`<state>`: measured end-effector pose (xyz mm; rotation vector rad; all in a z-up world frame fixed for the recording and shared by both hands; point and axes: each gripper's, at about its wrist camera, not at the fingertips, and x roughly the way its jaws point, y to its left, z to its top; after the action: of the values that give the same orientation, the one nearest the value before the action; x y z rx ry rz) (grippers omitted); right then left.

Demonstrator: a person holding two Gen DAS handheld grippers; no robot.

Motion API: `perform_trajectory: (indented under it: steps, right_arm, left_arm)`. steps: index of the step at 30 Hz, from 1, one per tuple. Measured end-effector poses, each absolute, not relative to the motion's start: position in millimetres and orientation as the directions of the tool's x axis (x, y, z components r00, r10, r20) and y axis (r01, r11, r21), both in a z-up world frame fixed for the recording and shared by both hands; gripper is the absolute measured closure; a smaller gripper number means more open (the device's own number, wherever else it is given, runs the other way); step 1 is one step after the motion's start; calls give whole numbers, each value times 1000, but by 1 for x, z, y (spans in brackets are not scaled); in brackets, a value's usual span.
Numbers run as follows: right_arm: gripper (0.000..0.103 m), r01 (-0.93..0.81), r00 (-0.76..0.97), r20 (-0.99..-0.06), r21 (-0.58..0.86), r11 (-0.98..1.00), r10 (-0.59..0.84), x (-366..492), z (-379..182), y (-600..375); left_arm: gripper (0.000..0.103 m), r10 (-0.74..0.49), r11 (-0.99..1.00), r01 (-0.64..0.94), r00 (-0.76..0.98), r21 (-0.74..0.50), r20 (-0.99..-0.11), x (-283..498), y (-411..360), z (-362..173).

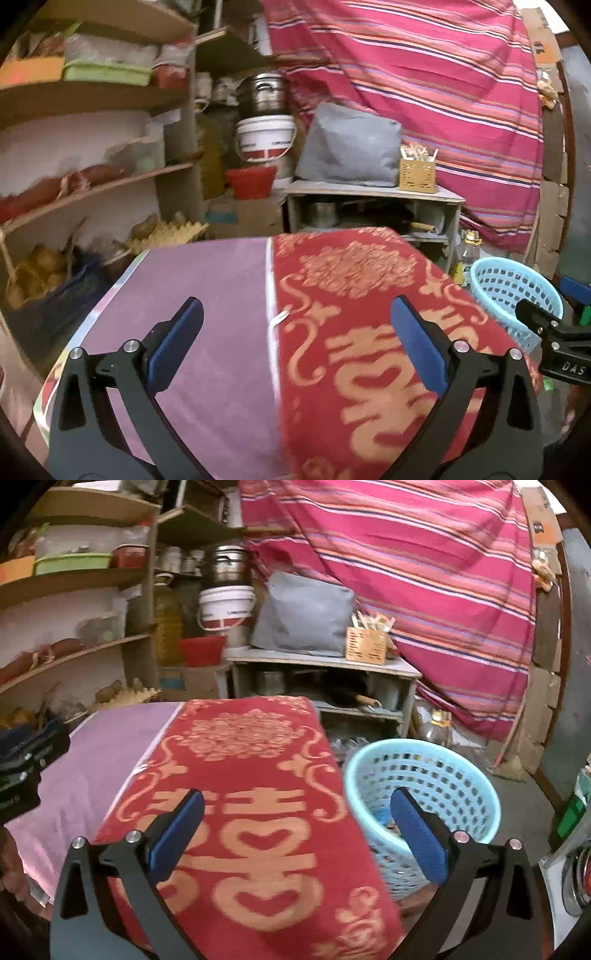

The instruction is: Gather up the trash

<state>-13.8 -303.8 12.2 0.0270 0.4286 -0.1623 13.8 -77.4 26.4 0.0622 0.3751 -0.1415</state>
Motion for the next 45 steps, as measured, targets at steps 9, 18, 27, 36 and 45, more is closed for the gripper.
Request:
perform_trajectory:
  steps: [9, 18, 27, 36, 45]
  right_arm:
    - [5, 131, 913, -387, -25, 991, -130, -13, 3, -266]
    - [5, 149, 913, -379, -29, 988, -148, -10, -4, -261]
    - [5, 144, 923, -354, -56, 988, -155, -11, -2, -256]
    - [5, 146, 923, -351, -63, 987, -159, -12, -2, -255]
    - [5, 146, 925, -342, -79, 986, -164, -10, 0, -254]
  left_arm:
    - [5, -30, 998, 49, 922, 41, -386, 16, -30, -2]
    - [5, -19, 997, 43, 932, 56, -361, 14, -31, -7]
    - [5, -18, 998, 39, 940, 54, -340, 11, -31, -5]
    - [5, -25, 999, 39, 942, 37, -335, 9, -26, -4]
    - [5, -23, 999, 36, 945, 34, -327, 8, -23, -2]
